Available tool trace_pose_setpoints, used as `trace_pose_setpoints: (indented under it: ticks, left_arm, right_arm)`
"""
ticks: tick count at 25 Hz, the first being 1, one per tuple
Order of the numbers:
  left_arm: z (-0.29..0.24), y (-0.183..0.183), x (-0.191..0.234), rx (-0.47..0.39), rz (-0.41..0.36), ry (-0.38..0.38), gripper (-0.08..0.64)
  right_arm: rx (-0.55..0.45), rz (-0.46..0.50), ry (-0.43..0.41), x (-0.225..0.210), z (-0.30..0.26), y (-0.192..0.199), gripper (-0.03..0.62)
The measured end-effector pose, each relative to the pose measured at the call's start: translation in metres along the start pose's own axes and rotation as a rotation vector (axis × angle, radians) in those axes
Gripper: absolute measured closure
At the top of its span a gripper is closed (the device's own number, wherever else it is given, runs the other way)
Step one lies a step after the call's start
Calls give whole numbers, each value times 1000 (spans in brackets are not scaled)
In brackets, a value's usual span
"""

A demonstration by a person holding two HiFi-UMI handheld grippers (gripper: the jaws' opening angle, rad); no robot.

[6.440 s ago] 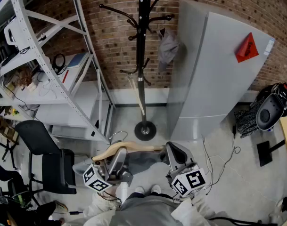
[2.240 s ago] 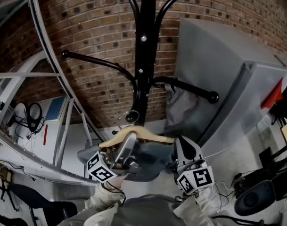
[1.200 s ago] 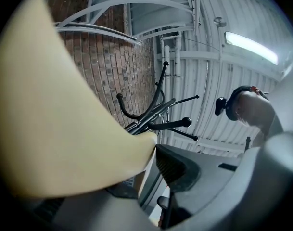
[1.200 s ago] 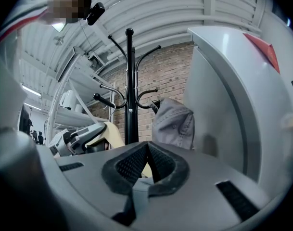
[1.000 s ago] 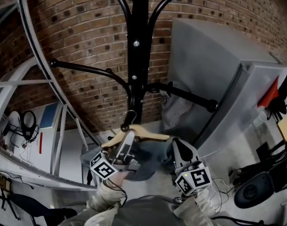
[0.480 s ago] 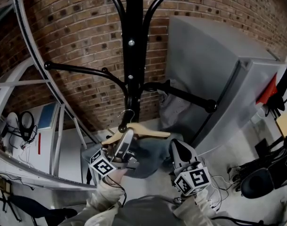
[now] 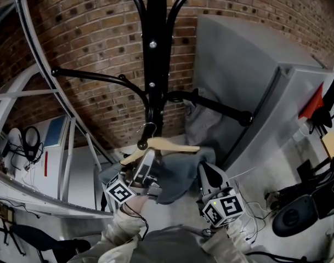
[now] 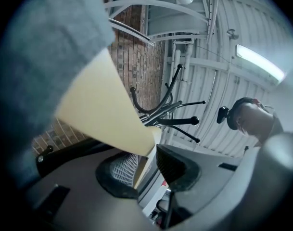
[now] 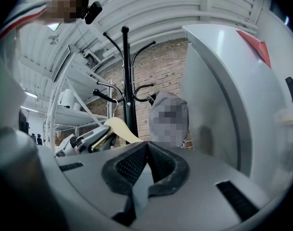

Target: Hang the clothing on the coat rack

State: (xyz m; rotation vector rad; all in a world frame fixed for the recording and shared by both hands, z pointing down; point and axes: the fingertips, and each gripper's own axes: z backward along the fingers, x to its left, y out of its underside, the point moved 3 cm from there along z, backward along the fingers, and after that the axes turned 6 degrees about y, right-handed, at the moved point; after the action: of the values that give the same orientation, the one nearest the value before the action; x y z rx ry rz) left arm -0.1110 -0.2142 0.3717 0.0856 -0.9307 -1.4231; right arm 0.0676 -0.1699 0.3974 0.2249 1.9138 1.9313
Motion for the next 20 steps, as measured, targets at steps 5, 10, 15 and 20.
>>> trace_pose_setpoints:
  ticks: [5,10,15,20]
  left_arm:
    - [8,6,-1,13,-5,-24,453]
    - [16,16,-7,36,-29,-53,453]
    - [25,26,-18,130,-147,-103,453]
    - [36,27,-29,187,-245,-156,454]
  right_arm:
    - [8,-6,-12,2,4,2,569]
    - [7,-15,-37,5,7,6,569]
    - [10,-25,-77,13,6,10,569]
    - [24,-28,-129,26,0,13,569]
